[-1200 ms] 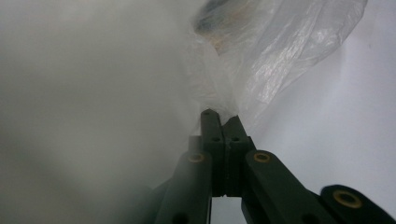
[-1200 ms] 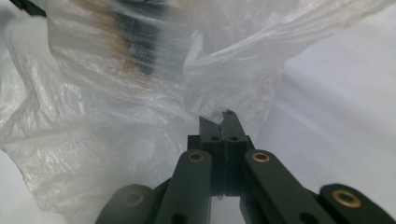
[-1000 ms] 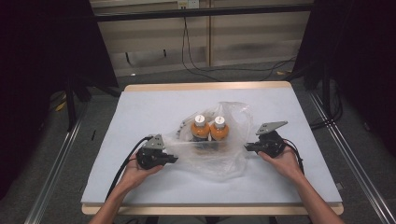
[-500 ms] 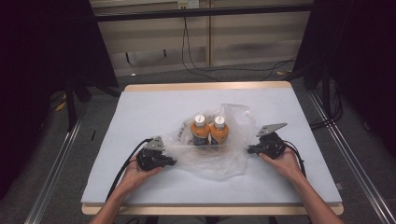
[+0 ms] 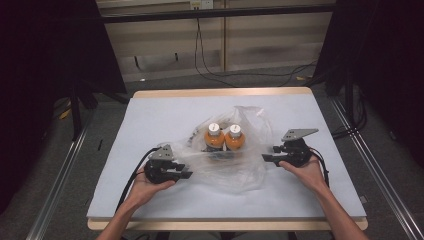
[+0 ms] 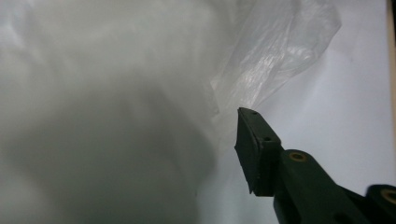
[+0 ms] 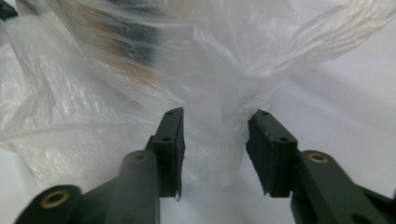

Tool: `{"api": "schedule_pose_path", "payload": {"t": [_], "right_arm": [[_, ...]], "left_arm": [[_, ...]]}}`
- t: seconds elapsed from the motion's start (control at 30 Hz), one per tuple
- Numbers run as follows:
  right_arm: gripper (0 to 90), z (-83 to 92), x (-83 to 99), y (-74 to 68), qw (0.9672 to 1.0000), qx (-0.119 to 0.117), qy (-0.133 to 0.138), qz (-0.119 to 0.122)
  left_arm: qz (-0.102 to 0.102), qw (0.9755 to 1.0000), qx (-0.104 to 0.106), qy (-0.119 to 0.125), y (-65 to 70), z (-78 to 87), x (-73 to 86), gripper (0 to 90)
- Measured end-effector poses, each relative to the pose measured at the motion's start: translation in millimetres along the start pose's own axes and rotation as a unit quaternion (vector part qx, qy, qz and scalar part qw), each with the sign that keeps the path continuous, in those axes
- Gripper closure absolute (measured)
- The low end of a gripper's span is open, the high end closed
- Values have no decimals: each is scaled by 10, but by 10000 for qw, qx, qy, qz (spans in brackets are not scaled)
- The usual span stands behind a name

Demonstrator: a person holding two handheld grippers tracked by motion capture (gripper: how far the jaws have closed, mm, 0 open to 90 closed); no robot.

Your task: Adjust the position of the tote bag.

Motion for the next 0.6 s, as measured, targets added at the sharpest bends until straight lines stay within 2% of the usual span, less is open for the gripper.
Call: {"api": "schedule_pose_path", "payload": {"t": [0.03, 0.1, 0.17, 0.2, 0.33, 0.43, 0.6], "right_arm": [[520, 34, -19, -5, 10000, 15, 75, 12], [485, 112, -54, -19, 9997, 55, 217, 48], [454, 200, -81, -31, 9993, 121, 362, 60], [439, 247, -92, -34, 9989, 138, 435, 56], [390, 422, -137, -43, 9973, 246, 686, 57], [389, 524, -196, -64, 9955, 249, 913, 68], [453, 543, -311, -142, 9946, 176, 1005, 198]], "left_arm": [[67, 9999, -30, 69, 14, 45, -4, 638], [27, 9998, -80, 182, 18, 161, -6, 629], [142, 9991, -114, 390, 22, 285, 4, 611], [130, 9988, -170, 449, 18, 348, 13, 611], [269, 9963, -268, 772, 20, 569, 50, 609], [312, 9943, -212, 997, 13, 692, 21, 640], [129, 9908, -159, 1338, 68, 876, -142, 707]]}}
Point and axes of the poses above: each handheld gripper's, and its own axes: z roughly backward along the jaws, x roughly out of its underside, y roughly to its right, the point moved 1 cm from there along -z, roughly forward along the jaws, and after that the axes turned 10 degrees about -x, right-handed, at the moved point
